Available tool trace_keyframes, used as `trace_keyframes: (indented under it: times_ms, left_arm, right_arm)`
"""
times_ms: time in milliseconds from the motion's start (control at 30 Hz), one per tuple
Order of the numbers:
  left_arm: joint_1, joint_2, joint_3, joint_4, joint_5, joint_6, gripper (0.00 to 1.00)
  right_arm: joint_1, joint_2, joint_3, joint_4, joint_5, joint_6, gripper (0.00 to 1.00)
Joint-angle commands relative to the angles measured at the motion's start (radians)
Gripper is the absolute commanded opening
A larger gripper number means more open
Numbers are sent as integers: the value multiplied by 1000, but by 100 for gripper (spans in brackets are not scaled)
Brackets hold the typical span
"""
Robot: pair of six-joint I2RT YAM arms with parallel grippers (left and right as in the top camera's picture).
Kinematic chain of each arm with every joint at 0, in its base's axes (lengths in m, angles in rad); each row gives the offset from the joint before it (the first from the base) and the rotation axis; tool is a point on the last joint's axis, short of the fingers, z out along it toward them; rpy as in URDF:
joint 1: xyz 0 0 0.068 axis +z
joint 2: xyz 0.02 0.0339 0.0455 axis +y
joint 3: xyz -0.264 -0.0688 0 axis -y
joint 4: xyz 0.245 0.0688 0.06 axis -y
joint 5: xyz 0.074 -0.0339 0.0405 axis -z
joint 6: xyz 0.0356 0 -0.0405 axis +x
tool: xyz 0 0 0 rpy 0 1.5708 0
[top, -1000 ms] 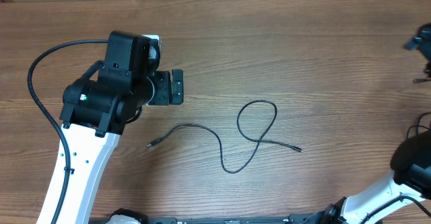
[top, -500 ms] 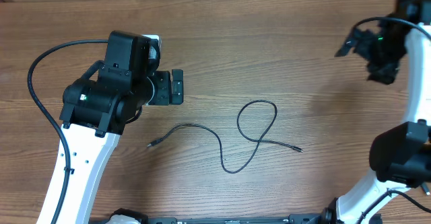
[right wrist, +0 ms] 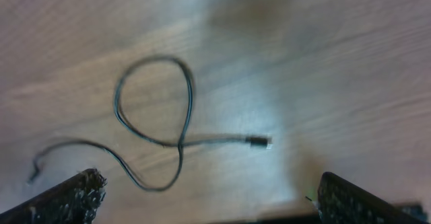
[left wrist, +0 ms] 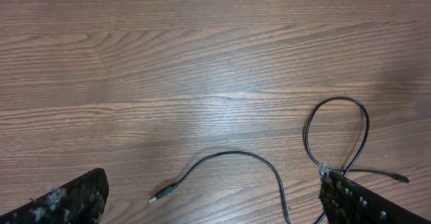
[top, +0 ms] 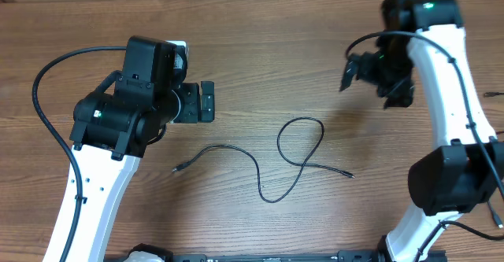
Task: Untangle cables
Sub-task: 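Move the right gripper back to the last cable and grasp it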
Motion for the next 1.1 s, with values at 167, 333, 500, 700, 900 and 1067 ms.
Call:
trace_keyframes:
  times_ms: [167,333,500,700,900,1067]
  left_arm:
    - [4,7,20,1,11,20,100]
    - [4,7,20,1,11,20,100]
    - [4,7,20,1,11,20,100]
    - [4,7,20,1,11,20,100]
    - [4,7,20,2,11,20,100]
    - [3,7,20,1,11,20,100]
  right_arm:
    - [169,-32,-219,105,28,167,100]
    - [283,-38,-312,198,29,259,100]
    - [371,-38,-386,269,29,347,100]
    - [424,-38,-451,320,33,377,100]
    - [436,-38,-521,393,32,385,100]
    - [463,-38,-587,467,32,397,99]
